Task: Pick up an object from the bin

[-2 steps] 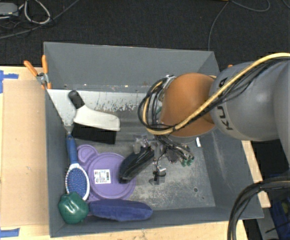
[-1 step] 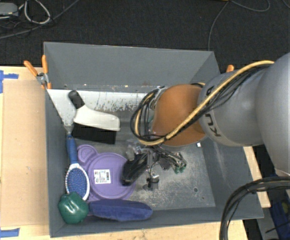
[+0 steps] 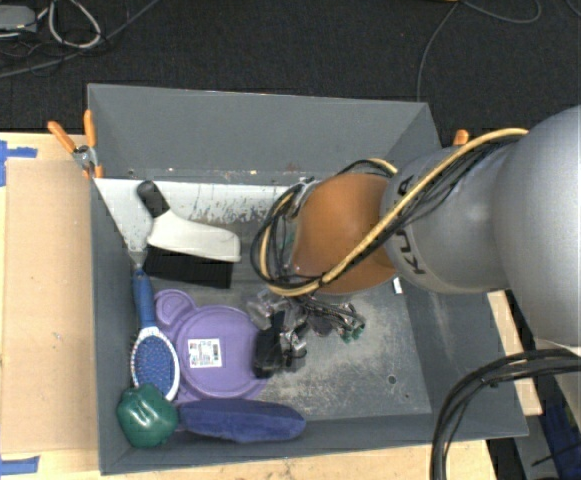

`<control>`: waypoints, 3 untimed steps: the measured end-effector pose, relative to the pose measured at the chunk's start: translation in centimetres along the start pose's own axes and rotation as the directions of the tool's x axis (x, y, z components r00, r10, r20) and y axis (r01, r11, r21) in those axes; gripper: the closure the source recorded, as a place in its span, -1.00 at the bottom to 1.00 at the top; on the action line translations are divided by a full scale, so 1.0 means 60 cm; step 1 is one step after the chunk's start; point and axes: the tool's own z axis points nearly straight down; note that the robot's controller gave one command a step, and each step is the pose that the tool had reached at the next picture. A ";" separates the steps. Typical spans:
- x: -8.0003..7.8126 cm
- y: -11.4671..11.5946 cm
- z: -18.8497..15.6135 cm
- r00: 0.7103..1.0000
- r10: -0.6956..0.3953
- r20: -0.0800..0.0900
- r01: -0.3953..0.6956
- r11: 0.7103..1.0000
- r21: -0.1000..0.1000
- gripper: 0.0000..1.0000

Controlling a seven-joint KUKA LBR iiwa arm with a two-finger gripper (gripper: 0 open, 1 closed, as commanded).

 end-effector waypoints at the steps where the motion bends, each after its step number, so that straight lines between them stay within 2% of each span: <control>1: 0.000 0.000 0.000 1.000 0.001 0.000 -0.001 1.000 0.000 1.00; 2: 0.000 0.000 0.000 1.000 0.001 0.000 -0.001 1.000 0.000 1.00; 3: -0.003 -0.015 -0.064 0.996 0.092 0.000 -0.092 0.996 0.000 1.00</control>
Offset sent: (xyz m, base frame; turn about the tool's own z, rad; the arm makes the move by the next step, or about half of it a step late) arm 0.0000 0.0000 0.0000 0.0000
